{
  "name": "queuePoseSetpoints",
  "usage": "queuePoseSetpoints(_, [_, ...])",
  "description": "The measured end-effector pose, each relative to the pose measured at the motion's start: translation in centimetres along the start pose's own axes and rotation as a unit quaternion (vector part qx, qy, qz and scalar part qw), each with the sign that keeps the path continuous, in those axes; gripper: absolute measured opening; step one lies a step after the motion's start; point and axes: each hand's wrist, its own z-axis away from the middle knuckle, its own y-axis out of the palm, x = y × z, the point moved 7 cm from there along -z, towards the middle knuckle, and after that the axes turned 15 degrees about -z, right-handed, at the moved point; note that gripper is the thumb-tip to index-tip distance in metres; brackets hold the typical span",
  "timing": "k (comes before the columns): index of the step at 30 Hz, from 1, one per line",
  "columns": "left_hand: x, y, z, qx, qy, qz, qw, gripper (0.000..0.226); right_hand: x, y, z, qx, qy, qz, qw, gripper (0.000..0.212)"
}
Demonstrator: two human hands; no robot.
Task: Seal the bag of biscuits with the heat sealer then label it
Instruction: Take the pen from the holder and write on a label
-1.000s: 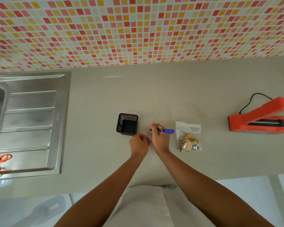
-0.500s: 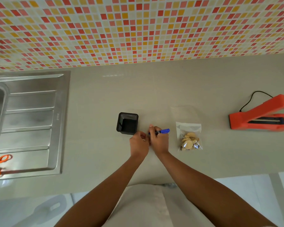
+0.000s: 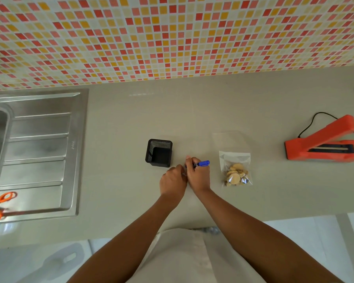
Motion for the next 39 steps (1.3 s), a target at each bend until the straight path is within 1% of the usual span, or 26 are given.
queuePoseSetpoints(6, [0.31, 0.37, -0.18, 0.016, -0.019, 0.011, 1.000, 0.014, -0.43, -0.31, 0.41, 0.024, -0.023, 0.007, 0.999, 0.043])
queuePoseSetpoints(9, [0.57, 0.57, -0.29, 0.025, -0.031, 0.022, 0.999, 0.014, -0.46, -0.51, 0.74, 0.040, -0.041, 0.034, 0.998, 0.046])
queuePoseSetpoints(14, [0.38, 0.71, -0.51, 0.031, -0.026, 0.002, 0.999, 0.016, 0.11, -0.04, 0.79, 0.076, -0.071, 0.077, 0.992, 0.049])
queuePoseSetpoints(21, [0.23, 0.64, -0.65, 0.036, -0.024, -0.021, 0.999, 0.018, -0.27, 0.13, 0.83, 0.089, -0.055, 0.074, 0.992, 0.045])
queuePoseSetpoints(29, [-0.10, 0.51, -0.71, 0.038, -0.025, -0.042, 0.998, 0.020, -0.03, 0.29, 0.86, 0.089, -0.060, 0.089, 0.990, 0.045])
queuePoseSetpoints(34, [-0.16, 0.53, -0.78, 0.047, -0.030, -0.040, 0.998, 0.018, -0.11, 0.17, 0.73, 0.082, -0.053, 0.098, 0.990, 0.044])
queuePoseSetpoints(39, [-0.11, 0.54, -0.82, 0.050, -0.030, -0.028, 0.998, 0.017, -0.42, -0.25, 0.75, 0.076, -0.042, 0.084, 0.993, 0.047])
